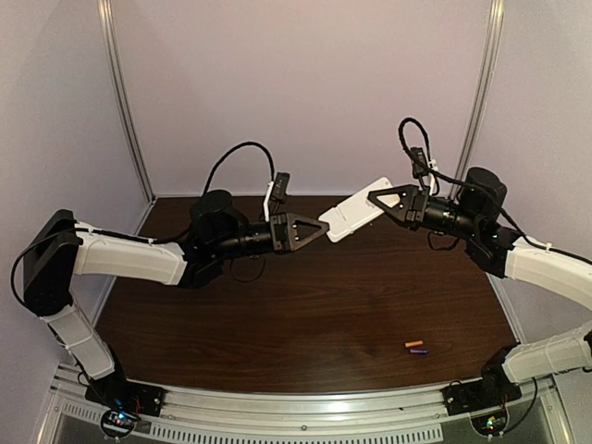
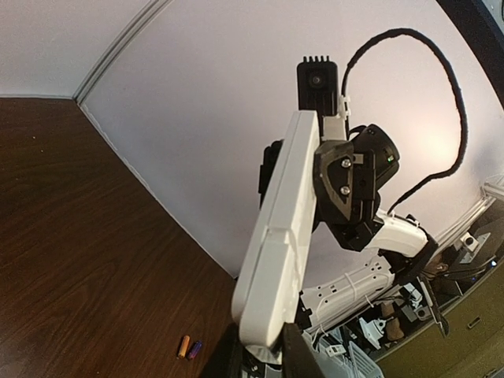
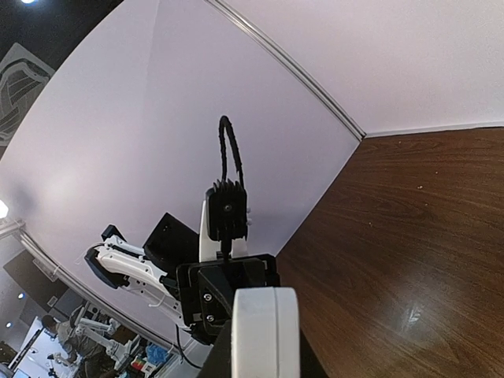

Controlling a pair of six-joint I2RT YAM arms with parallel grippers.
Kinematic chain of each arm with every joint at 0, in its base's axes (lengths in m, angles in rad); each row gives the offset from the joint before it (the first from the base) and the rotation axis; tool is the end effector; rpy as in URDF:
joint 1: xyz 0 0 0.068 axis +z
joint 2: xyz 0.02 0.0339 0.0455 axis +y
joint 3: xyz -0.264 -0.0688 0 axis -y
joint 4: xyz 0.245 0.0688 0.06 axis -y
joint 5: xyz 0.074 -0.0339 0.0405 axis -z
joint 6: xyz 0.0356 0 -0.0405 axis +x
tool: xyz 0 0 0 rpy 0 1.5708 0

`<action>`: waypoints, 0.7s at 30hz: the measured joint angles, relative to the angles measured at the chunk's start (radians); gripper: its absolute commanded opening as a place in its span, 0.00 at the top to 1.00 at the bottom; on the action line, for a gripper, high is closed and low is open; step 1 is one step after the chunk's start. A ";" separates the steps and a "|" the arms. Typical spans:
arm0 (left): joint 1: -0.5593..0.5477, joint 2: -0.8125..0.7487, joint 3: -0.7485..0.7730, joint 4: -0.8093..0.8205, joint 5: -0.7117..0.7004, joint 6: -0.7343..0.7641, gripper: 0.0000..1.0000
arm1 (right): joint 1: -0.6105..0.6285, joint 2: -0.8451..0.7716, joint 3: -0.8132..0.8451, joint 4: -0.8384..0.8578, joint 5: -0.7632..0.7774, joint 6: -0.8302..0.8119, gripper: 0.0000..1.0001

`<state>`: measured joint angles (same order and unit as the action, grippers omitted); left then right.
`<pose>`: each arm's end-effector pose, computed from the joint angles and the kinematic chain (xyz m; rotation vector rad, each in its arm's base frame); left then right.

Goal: Load the batteries into the remote control
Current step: Remove the battery cover from the remote control.

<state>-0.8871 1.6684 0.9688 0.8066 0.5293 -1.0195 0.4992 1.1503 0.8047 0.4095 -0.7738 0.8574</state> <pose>0.2235 -0.3028 0.2756 0.4076 1.7663 -1.8474 0.2184 0.1474 0.3343 -0.4063 1.7303 1.6077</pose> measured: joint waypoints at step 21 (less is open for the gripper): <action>0.011 0.000 0.010 -0.092 -0.040 0.026 0.47 | -0.040 0.000 -0.005 0.024 0.050 0.029 1.00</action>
<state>-0.8761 1.6680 0.9783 0.7147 0.4896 -0.9932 0.4595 1.1503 0.8001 0.4332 -0.7238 0.8860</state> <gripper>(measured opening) 0.532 0.161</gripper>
